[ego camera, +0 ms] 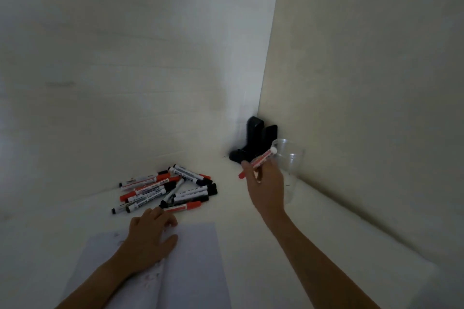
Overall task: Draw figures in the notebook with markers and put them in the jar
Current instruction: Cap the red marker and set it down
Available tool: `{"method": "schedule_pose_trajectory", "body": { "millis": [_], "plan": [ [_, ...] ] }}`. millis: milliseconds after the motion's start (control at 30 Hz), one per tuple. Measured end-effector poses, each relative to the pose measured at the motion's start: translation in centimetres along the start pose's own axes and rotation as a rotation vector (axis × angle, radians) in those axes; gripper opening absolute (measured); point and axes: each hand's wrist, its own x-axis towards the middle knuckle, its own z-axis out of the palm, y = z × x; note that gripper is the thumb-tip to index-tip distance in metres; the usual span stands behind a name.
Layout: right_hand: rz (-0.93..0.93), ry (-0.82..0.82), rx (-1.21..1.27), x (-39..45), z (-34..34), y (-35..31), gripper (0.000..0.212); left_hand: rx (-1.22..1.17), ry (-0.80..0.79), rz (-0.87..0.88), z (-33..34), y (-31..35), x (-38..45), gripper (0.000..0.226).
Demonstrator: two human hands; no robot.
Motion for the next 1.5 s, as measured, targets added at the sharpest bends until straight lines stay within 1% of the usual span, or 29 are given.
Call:
{"method": "schedule_pose_trajectory", "body": {
  "millis": [67, 100, 167, 200, 267, 300, 367, 433, 500, 600, 667, 767, 867, 967, 1067, 1200, 1267, 1300, 1367, 1400, 1433, 1467, 1500],
  "plan": [
    [-0.116, 0.101, -0.065, 3.0, -1.7, -0.3, 0.018, -0.016, 0.006, -0.01, 0.5, 0.0, 0.3, 0.035],
    [-0.145, 0.145, -0.105, 4.5, -2.3, -0.2, 0.015, -0.021, 0.014, -0.012, 0.6, 0.0, 0.5, 0.035],
    [-0.161, 0.219, -0.226, 6.8, -3.1, 0.6, 0.011, -0.023, 0.021, -0.017, 0.7, -0.1, 0.8, 0.035],
    [-0.147, 0.233, -0.329, 7.5, -3.2, 1.1, 0.012, -0.026, 0.024, -0.018, 0.7, -0.1, 0.8, 0.035],
    [-0.057, 0.195, -0.547, 8.3, -3.2, 2.4, 0.015, -0.037, 0.04, -0.008, 0.9, -0.3, 0.7, 0.031],
    [0.002, 0.169, -0.616, 8.4, -3.1, 2.9, 0.019, -0.045, 0.046, -0.005, 0.9, -0.3, 0.6, 0.032],
    [0.107, 0.115, -0.675, 8.2, -2.9, 3.6, 0.027, -0.058, 0.048, -0.004, 0.7, -0.1, 0.5, 0.035],
    [0.171, 0.019, -0.701, 8.1, -2.7, 3.9, 0.033, -0.066, 0.027, -0.016, 0.4, 0.2, 0.5, 0.04],
    [0.175, -0.064, -0.739, 8.0, -2.6, 4.0, 0.038, -0.069, 0.01, -0.026, 0.2, 0.4, 0.6, 0.042],
    [0.135, -0.149, -0.852, 7.9, -2.6, 4.2, 0.047, -0.072, 0.025, -0.019, 0.2, 0.4, 0.5, 0.04],
    [0.125, -0.23, -0.898, 7.9, -2.8, 3.9, 0.046, -0.073, 0.041, -0.006, 0.2, 0.4, 0.4, 0.041],
    [0.114, -0.284, -0.851, 7.7, -2.8, 2.8, 0.047, -0.082, 0.033, -0.018, -0.1, 0.6, 0.4, 0.042],
    [0.043, -0.291, -0.762, 6.7, -1.5, 0.9, 0.046, -0.093, 0.015, -0.025, -0.2, 0.7, 0.4, 0.043],
    [-0.042, -0.347, -0.667, 5.1, 0.8, -0.9, 0.041, -0.1, 0.015, -0.028, -0.3, 0.8, 0.4, 0.045],
    [-0.085, -0.424, -0.66, 3.9, 2.5, -2.9, 0.04, -0.113, 0.027, -0.033, -0.4, 0.7, 0.2, 0.047],
    [-0.122, -0.507, -0.732, 3.0, 3.2, -5.4, 0.047, -0.122, 0.032, -0.047, -0.5, 0.5, 0.0, 0.05],
    [-0.161, -0.476, -0.737, 2.5, 3.5, -5.0, 0.046, -0.127, 0.031, -0.051, -0.5, 0.5, -0.1, 0.051],
    [-0.186, -0.436, -0.679, 2.2, 3.6, -4.3, 0.044, -0.127, 0.035, -0.048, -0.5, 0.5, -0.1, 0.051],
    [-0.212, -0.322, -0.489, 1.6, 3.9, -2.9, 0.04, -0.127, 0.039, -0.044, -0.6, 0.6, -0.2, 0.051],
    [-0.216, -0.267, -0.415, 1.3, 4.0, -2.4, 0.042, -0.129, 0.039, -0.044, -0.6, 0.6, -0.2, 0.052],
    [-0.213, -0.221, -0.374, 1.1, 4.2, -2.0, 0.048, -0.132, 0.039, -0.044, -0.6, 0.7, -0.2, 0.052],
    [-0.197, -0.187, -0.346, 0.7, 4.4, -1.9, 0.06, -0.133, 0.039, -0.044, -0.6, 0.7, -0.2, 0.052],
    [-0.163, -0.167, -0.302, 0.3, 4.6, -1.8, 0.076, -0.131, 0.038, -0.042, -0.6, 0.6, -0.2, 0.052]
  ]
}}
